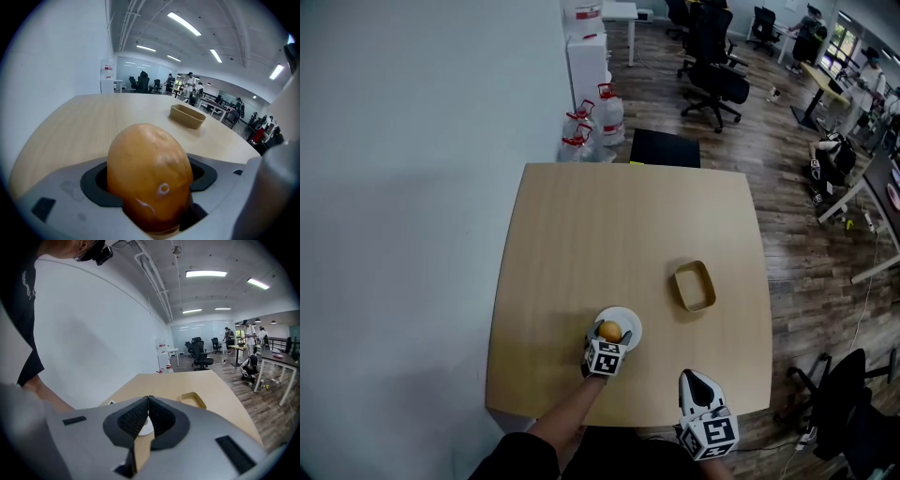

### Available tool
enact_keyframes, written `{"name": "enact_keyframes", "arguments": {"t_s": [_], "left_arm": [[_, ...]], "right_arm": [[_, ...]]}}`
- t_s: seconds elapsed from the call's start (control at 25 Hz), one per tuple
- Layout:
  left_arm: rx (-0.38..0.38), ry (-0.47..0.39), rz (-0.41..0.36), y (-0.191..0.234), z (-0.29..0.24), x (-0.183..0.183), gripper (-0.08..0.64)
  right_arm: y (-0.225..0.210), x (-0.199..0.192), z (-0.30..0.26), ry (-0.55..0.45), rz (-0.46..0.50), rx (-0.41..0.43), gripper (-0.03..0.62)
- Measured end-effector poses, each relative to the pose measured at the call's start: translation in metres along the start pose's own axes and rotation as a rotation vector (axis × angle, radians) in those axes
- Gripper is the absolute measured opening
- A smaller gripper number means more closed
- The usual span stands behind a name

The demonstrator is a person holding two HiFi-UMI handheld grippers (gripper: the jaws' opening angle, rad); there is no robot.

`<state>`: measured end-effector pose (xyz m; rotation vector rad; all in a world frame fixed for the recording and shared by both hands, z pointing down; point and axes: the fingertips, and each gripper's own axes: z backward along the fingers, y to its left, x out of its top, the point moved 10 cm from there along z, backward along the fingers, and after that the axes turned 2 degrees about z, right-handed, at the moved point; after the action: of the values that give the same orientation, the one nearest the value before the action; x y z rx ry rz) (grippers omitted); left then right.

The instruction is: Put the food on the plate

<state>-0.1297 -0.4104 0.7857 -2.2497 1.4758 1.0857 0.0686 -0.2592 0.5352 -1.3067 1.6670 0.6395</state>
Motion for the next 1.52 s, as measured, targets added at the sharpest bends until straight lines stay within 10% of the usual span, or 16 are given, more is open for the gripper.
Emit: {"name": "enact_keyframes", "arguments": {"t_s": [0.48,1.52], "left_arm": [[0.029,0.091,-0.171,-0.005,-0.023,-0.007,0.333],[0.041,-0.027,-0.046,0.002,0.011,0.011,0.357]], "right_arm": [[-0.003,-0.013,0.01,0.035,0.0,-0.049,0.06],[-0.002,-0.008,0.026,0.007,0.035,-0.045,0.06]]}}
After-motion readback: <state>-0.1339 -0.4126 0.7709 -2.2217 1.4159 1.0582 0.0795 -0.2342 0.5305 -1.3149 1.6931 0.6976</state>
